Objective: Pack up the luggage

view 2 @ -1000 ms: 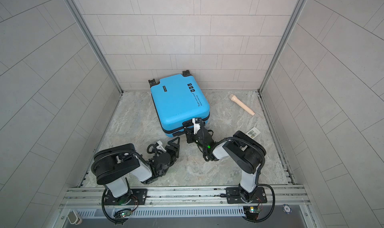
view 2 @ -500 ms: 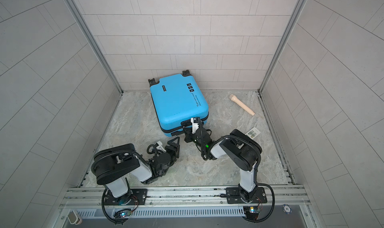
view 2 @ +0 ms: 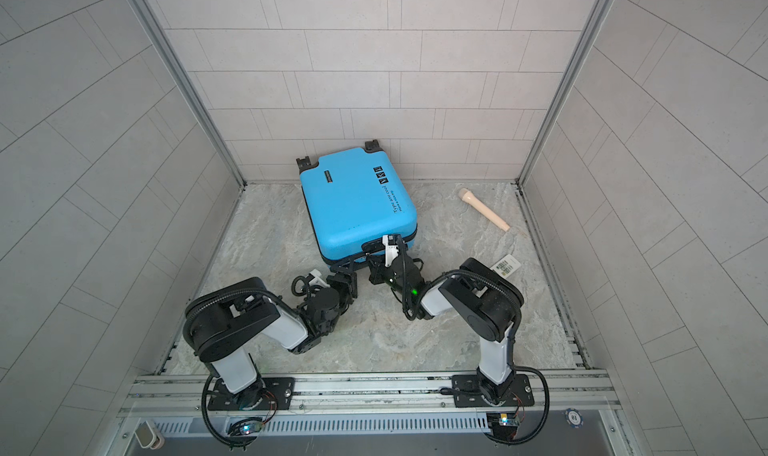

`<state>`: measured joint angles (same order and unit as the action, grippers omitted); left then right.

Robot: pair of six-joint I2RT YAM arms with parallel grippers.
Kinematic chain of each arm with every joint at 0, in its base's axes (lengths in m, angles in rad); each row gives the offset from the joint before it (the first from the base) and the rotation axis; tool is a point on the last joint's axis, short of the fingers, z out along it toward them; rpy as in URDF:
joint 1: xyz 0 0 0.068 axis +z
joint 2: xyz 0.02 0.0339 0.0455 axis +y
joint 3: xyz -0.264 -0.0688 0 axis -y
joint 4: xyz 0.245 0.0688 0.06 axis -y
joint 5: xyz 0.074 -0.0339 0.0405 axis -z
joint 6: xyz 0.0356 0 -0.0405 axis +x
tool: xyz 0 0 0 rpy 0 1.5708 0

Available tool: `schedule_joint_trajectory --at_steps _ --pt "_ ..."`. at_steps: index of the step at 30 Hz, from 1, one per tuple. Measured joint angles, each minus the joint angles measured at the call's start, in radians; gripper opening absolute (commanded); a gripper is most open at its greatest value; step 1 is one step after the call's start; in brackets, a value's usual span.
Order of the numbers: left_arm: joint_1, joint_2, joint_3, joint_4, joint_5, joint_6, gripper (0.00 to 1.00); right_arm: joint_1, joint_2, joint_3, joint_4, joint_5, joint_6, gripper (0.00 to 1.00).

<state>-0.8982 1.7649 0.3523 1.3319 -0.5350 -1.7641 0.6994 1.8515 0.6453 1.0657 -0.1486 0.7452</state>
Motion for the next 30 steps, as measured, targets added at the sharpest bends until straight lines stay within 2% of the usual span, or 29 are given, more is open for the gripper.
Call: schedule_joint_trajectory --at_steps 7,12,16,21,27,30 --pt "0.016 0.075 0.049 0.027 0.043 -0.015 0.77 0.000 0.005 0.000 0.033 -0.024 0.035 0.34" --pt "0.016 0.116 0.067 0.072 0.047 -0.039 0.73 0.000 0.014 -0.001 0.058 -0.035 0.058 0.36" --pt "0.014 0.135 0.072 0.105 0.044 -0.065 0.66 -0.002 0.031 -0.001 0.092 -0.038 0.070 0.35" --pt "0.013 0.182 0.082 0.114 0.037 -0.114 0.59 -0.013 0.061 -0.001 0.140 -0.055 0.080 0.27" --pt "0.001 0.192 0.074 0.130 0.006 -0.158 0.60 -0.028 0.107 -0.002 0.219 -0.089 0.099 0.20" --pt "-0.001 0.201 0.043 0.081 -0.013 -0.174 0.62 -0.034 0.142 -0.002 0.283 -0.116 0.117 0.19"
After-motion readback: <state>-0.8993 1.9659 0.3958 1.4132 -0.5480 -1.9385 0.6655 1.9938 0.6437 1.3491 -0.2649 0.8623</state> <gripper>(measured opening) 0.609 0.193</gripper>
